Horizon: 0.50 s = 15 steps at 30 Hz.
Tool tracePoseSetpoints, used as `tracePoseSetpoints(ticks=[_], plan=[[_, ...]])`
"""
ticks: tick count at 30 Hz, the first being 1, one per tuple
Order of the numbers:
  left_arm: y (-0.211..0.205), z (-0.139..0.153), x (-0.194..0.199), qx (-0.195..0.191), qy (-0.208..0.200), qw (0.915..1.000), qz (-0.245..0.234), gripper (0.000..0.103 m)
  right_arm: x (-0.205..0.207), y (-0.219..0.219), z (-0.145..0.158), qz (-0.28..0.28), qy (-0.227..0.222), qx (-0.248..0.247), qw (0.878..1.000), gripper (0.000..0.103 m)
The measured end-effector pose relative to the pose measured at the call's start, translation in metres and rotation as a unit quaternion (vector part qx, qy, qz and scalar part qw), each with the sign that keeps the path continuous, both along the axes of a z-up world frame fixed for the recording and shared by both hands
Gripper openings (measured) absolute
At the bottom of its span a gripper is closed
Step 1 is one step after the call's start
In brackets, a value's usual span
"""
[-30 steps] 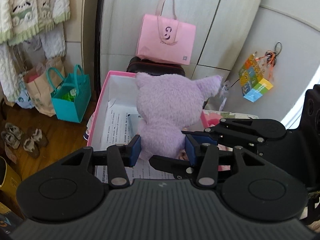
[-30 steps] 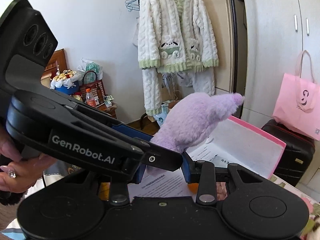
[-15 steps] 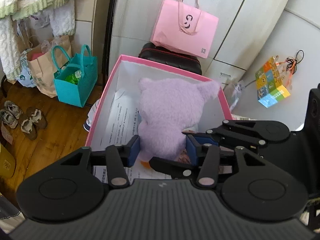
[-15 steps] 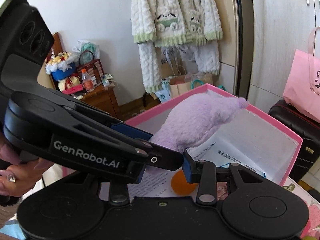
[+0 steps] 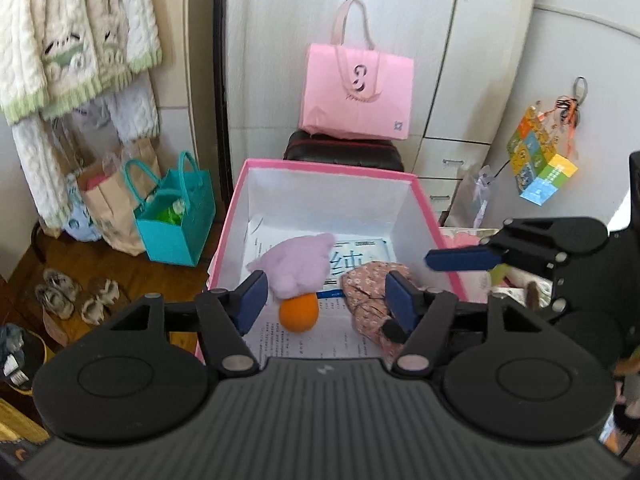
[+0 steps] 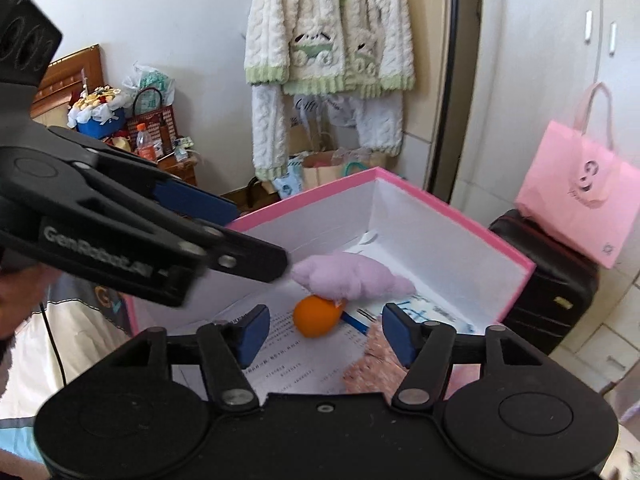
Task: Organize soft objects
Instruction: 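Lower the lilac plush into the pink box and open the left gripper, then grasp the white mesh pouf with the left gripper while the right gripper grasps the green sponge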
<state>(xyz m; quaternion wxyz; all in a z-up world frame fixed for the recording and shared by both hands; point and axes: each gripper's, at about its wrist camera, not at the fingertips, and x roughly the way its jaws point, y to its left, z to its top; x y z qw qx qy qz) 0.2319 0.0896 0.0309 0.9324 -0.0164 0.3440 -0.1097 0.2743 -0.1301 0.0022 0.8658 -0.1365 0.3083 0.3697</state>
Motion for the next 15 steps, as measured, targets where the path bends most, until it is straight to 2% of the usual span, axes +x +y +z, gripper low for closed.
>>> tracePoseSetpoints(ticks=[6,15], plan=[[-0.014,0.025,-0.037,-0.004,-0.016,0.9988,-0.046,0.067,-0.025,-0.038,0.023,-0.019,0.000,0.011,1.000,0.071],[-0.045,0.048,-0.081,-0.015,-0.026,0.9926,-0.118,0.069,-0.068,-0.124,0.055,-0.071,-0.016,0.051,0.996,0.074]])
